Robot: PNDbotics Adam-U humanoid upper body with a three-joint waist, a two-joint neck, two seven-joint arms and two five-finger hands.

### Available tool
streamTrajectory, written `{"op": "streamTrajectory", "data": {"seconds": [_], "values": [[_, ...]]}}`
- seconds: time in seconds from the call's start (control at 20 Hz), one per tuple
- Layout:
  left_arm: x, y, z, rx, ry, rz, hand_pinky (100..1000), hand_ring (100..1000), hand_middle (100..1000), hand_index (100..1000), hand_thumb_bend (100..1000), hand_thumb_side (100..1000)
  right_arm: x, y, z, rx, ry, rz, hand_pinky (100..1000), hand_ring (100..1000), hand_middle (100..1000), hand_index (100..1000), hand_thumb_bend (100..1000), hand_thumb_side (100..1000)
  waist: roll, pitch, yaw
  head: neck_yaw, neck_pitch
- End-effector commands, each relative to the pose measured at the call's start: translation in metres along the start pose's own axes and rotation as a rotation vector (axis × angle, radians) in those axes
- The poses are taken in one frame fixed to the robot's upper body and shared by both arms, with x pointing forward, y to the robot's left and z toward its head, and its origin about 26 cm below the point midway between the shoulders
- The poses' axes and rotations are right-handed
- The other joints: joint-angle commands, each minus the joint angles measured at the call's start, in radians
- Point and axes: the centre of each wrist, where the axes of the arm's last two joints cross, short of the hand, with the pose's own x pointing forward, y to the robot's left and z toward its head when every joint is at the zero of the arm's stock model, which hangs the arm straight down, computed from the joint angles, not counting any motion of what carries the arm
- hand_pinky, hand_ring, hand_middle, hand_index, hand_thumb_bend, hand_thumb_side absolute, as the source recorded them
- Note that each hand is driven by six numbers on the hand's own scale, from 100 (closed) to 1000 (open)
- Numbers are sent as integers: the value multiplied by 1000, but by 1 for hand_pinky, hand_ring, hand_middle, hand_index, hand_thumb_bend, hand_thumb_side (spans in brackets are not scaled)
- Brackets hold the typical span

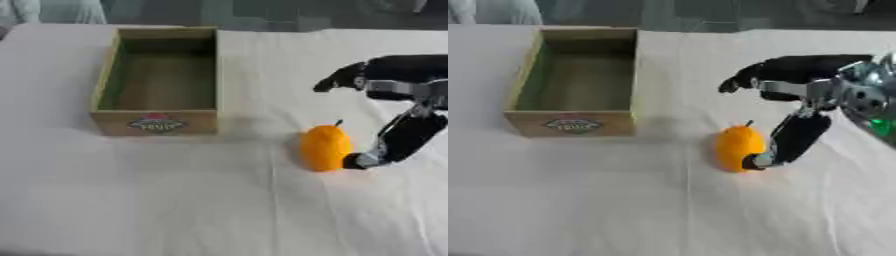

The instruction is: Pick up objects on the table and place them in the box.

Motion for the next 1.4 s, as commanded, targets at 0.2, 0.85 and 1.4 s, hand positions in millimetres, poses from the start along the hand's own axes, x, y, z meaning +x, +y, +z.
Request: {"op": "streamTrajectory", "data": {"seconds": [0.2,0.85,1.4], "values": [[8,-1,-6,-15,-38,8,701,693,679,884,100,915,10,2,-4,99,79,-78,863,970,927,1000,585,275,4,-10,6,-13,-15],[8,-1,-5,-17,-34,11,700,694,680,885,100,917,-16,9,-36,118,200,-83,852,967,919,1000,553,315,8,9,14,-24,-24],[8,-2,-5,-17,-34,14,699,694,680,886,100,917,-29,20,-50,188,202,-125,850,966,915,1000,548,313,7,14,18,-28,-27]]}}
